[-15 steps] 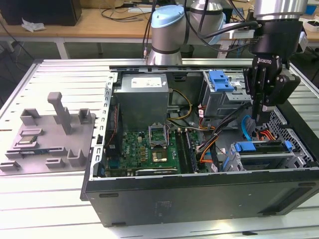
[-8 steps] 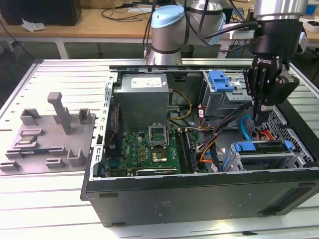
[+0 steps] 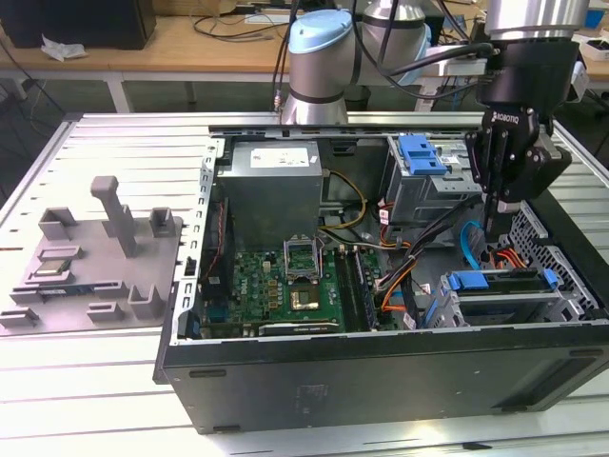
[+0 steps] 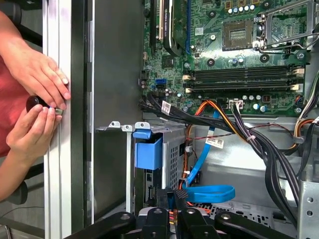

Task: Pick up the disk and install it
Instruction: 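Insert the second disk wire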

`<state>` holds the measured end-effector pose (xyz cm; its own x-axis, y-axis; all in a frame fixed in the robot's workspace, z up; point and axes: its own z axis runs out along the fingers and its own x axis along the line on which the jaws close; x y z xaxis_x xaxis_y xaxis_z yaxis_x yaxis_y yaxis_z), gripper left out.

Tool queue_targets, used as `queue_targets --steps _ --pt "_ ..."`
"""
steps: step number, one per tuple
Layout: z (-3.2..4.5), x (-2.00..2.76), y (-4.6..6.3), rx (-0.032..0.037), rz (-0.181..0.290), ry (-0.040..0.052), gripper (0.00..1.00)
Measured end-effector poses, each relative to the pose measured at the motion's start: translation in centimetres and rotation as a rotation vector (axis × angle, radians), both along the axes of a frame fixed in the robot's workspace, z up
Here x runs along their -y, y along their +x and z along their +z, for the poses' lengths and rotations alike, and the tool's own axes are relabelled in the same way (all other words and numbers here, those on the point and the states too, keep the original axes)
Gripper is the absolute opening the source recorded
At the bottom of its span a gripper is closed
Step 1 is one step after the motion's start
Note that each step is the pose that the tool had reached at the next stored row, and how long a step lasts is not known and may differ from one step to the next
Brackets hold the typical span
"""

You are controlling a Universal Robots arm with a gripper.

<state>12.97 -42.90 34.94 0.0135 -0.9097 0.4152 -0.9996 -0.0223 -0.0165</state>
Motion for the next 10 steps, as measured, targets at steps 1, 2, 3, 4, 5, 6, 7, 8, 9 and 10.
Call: queue_targets --steps 1,2,3,4,5,6,7,8,9,10 --pt "0.00 0.02 0.00 0.0000 0.000 0.0005 0.16" --pt "-0.01 0.04 0.00 0.0000 0.000 0.0008 0.16" --pt "-0.01 0.05 0.00 0.0000 0.000 0.0009 0.16" --pt "0.00 0.06 0.00 0.0000 0.000 0.0007 0.16" --pt "0.00 0.07 0.01 0.0000 0.000 0.0008 0.16" --pt "0.00 0.07 0.00 0.0000 0.000 0.0008 0.16" --pt "0.00 0.08 0.01 0.0000 0.000 0.0007 0.16" --pt "0.00 0.12 0.01 0.0001 0.000 0.0007 0.16" --pt "0.00 0.17 0.01 0.0002 0.000 0.0011 0.16" --pt "0.00 0.25 0.01 0.0004 0.000 0.0032 0.16"
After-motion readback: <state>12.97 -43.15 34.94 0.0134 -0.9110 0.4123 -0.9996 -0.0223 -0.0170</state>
